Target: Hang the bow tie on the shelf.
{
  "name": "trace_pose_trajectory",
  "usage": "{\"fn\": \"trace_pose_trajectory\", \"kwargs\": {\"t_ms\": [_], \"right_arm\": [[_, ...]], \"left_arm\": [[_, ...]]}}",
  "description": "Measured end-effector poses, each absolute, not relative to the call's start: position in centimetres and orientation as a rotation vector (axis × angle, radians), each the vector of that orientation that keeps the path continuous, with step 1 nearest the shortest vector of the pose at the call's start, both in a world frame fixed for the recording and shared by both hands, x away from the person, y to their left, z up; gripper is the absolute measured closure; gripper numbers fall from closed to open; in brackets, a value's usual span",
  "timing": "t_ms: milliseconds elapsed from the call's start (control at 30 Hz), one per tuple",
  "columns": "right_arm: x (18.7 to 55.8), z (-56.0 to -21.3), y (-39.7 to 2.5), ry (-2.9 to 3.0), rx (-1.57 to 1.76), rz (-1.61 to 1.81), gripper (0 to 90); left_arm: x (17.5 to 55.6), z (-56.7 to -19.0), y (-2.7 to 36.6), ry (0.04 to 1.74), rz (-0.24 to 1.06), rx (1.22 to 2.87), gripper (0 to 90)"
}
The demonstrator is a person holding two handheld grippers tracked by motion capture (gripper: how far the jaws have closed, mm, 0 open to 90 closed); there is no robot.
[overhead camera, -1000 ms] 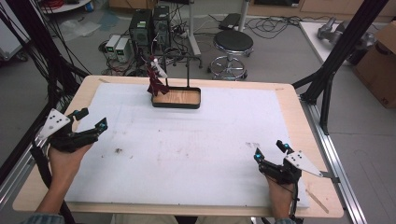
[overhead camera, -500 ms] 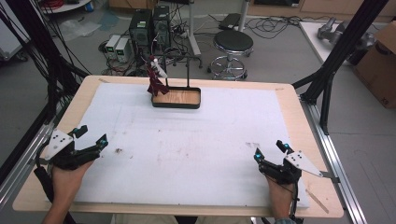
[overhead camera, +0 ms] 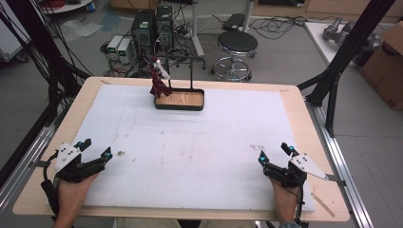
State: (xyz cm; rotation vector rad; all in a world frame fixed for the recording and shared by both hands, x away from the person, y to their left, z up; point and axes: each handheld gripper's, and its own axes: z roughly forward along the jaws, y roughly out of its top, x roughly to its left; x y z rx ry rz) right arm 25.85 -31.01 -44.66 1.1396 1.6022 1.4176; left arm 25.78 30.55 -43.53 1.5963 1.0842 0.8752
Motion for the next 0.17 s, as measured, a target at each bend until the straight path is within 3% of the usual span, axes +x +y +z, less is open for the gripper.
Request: {"fn": "trace_pose_trajectory", "kwargs": {"t_ms": [167], "right_arm": [[25.86, -44.66, -31.01, 1.603, 1.139, 1.417, 11.6]], "left_arm": [[25.77, -43.74, 30.58, 1.09, 0.887, 1.603, 21.1]]}}
